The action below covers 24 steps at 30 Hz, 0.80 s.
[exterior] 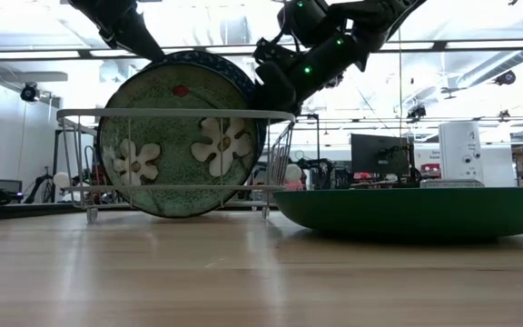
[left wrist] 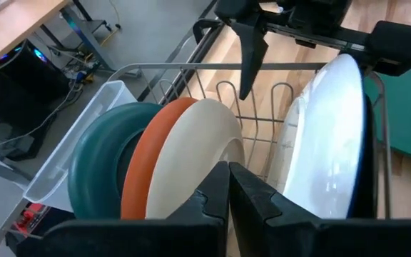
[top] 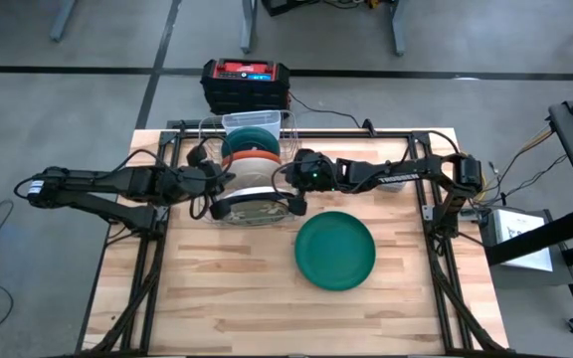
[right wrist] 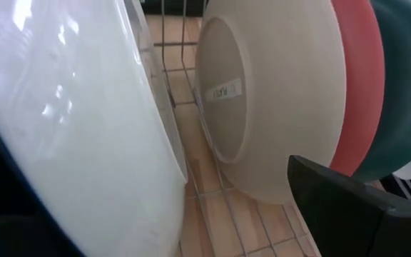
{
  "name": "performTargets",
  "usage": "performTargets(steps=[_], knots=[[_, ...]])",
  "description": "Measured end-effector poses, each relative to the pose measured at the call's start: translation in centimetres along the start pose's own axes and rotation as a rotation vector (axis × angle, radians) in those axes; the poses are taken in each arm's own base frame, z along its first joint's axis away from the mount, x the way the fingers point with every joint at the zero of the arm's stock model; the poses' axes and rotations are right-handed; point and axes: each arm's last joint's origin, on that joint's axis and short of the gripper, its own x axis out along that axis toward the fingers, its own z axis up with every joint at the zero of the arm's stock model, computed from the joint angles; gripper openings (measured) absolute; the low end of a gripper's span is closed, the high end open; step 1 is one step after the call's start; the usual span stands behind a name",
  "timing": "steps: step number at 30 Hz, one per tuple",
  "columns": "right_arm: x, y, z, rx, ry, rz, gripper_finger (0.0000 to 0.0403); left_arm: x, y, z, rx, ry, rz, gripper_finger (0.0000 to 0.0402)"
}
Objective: Sort dishes
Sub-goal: Put the blue ceramic plate into the dish rack
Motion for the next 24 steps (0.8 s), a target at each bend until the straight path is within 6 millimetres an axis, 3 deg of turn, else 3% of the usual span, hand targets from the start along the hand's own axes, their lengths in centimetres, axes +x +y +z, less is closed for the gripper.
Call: performTargets(steps=[14, 24], knots=[[-0.5, -0.1, 0.2, -0.018, 0.113, 0.016, 0.0323, 0.0, -0.2, 0.0, -0.001, 0.007, -0.067, 0.0], [-2.1, -0.4, 0.8, -0.007, 0.136, 0.017, 0.0323, 0.0, -0.2, 0.0, -0.002, 0.006, -0.067, 0.0]])
